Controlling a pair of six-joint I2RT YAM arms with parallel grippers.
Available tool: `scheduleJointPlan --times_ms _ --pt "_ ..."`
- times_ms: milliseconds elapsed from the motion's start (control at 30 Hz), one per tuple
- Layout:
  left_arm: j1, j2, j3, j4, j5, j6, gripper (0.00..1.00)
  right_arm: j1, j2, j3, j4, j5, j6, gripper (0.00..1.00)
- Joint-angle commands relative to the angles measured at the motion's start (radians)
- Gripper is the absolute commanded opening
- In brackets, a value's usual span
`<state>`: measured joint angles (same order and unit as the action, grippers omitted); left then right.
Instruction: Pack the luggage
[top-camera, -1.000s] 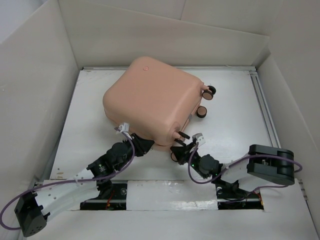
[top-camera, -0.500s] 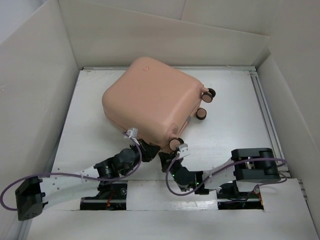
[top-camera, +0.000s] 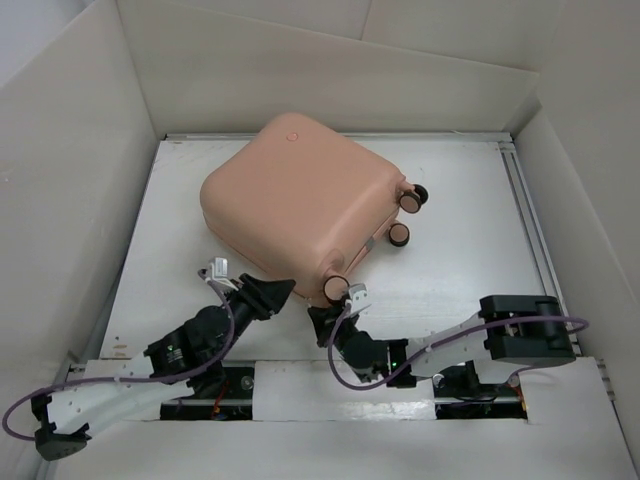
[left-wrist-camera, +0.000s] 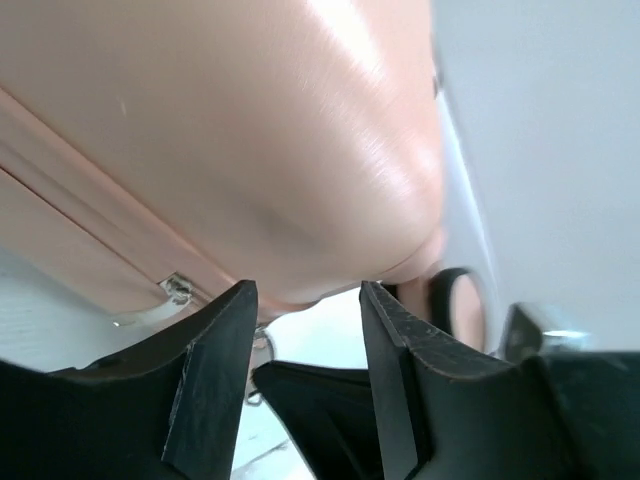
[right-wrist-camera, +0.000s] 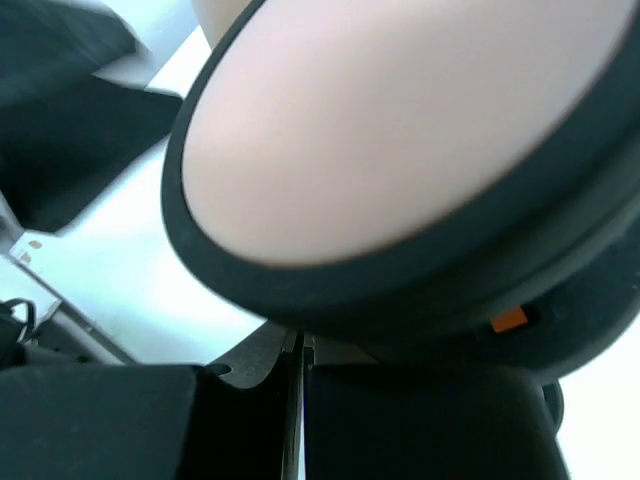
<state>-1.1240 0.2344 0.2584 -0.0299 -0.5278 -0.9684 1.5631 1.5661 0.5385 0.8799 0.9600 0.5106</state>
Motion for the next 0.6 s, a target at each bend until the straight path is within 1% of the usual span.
scheduleJointPlan --times_ms 0,33,67,100,133,167,200,233,267,333,367,400,433,467,533,567 --pt "-0.002 -0.052 0.067 -0.139 -0.069 0.0 0.43 0.008 -0.089 0.05 0.072 -0.153 0.065 0.0" --pt "-0.002 -0.052 0.067 -0.139 -0.025 0.014 0.43 -0.006 -0.077 0.07 0.048 -0.18 0.065 0.0" --pt "-0.002 -0.02 0.067 -0.139 0.001 0.023 0.43 -0.006 -0.051 0.131 0.018 -0.225 0.065 0.05" --pt "-0.002 0.002 0.067 -0.139 0.032 0.034 0.43 -0.006 -0.04 0.168 -0.031 -0.225 0.065 0.1" --pt "-0.002 0.029 0.067 -0.139 0.093 0.046 0.43 -0.006 -0.04 0.207 -0.149 -0.245 0.077 0.17" --pt "-0.002 0.058 0.067 -0.151 0.116 0.057 0.43 -0.006 -0.029 0.236 -0.2 -0.257 0.089 0.27" --pt "-0.002 0.118 0.067 -0.16 0.133 0.057 0.43 0.008 -0.029 0.273 -0.249 -0.257 0.103 0.46" --pt "-0.002 0.141 0.067 -0.16 0.15 0.066 0.43 0.017 -0.058 0.282 -0.344 -0.257 0.138 0.53" --pt "-0.002 0.158 0.053 -0.16 0.163 0.066 0.43 0.034 -0.076 0.282 -0.393 -0.257 0.158 0.58" --pt "-0.002 0.167 0.018 -0.151 0.163 0.066 0.43 0.058 -0.151 0.291 -0.491 -0.267 0.202 0.63" --pt "-0.002 0.151 0.007 -0.14 0.163 0.056 0.43 0.07 -0.176 0.291 -0.583 -0.267 0.245 0.63" --pt "-0.002 0.116 0.007 -0.128 0.163 0.056 0.43 0.095 -0.22 0.291 -0.632 -0.253 0.271 0.63" --pt "-0.002 0.1 -0.007 -0.128 0.163 0.056 0.43 0.109 -0.221 0.291 -0.675 -0.241 0.293 0.63" --pt "-0.002 0.089 -0.007 -0.128 0.163 0.071 0.43 0.118 -0.263 0.291 -0.752 -0.241 0.327 0.63" --pt "-0.002 0.089 -0.007 -0.128 0.153 0.086 0.45 0.139 -0.308 0.291 -0.821 -0.198 0.351 0.63" --pt "-0.002 0.104 -0.007 -0.128 0.153 0.086 0.46 0.14 -0.355 0.301 -0.855 -0.187 0.351 0.63"
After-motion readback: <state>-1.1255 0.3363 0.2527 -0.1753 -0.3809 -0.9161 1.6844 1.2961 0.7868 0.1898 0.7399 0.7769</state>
